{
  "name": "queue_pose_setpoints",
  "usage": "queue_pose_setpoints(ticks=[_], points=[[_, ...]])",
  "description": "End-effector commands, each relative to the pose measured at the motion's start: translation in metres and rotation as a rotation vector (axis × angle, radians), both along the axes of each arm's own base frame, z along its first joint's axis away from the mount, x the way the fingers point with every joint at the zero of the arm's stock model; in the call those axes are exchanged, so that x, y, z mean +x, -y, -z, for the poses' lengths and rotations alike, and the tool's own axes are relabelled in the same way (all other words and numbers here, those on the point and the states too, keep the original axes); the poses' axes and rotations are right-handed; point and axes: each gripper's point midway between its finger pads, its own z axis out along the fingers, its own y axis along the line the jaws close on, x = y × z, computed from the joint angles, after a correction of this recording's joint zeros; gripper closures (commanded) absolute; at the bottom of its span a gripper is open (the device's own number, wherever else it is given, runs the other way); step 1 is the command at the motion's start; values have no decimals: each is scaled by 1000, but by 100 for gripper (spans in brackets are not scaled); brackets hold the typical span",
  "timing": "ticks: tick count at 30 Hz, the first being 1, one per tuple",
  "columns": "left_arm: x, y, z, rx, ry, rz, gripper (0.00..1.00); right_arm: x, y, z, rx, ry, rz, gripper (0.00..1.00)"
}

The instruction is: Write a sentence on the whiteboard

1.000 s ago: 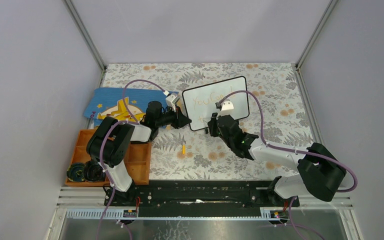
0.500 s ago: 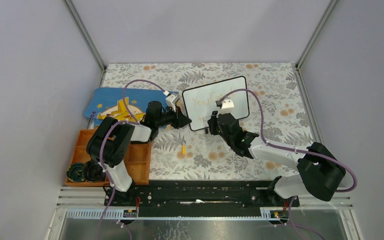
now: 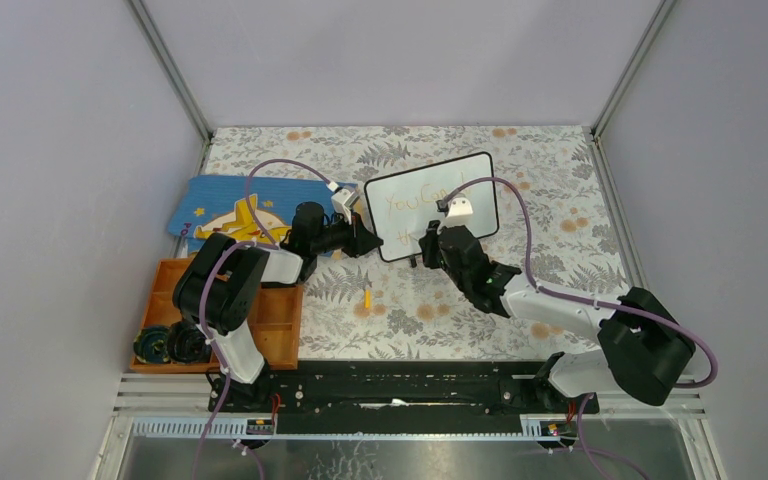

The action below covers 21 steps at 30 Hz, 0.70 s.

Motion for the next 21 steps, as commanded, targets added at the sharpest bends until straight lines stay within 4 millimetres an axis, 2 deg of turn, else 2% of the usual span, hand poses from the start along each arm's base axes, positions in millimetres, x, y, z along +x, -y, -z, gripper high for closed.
queue_pose_setpoints(ticks=[1,21], points=[[1,-1,7,54,15,-5,80,9,15,-12,6,44,69,100],[1,-1,7,57,16,-5,80,-1,17,5,-3,-1,47,100]])
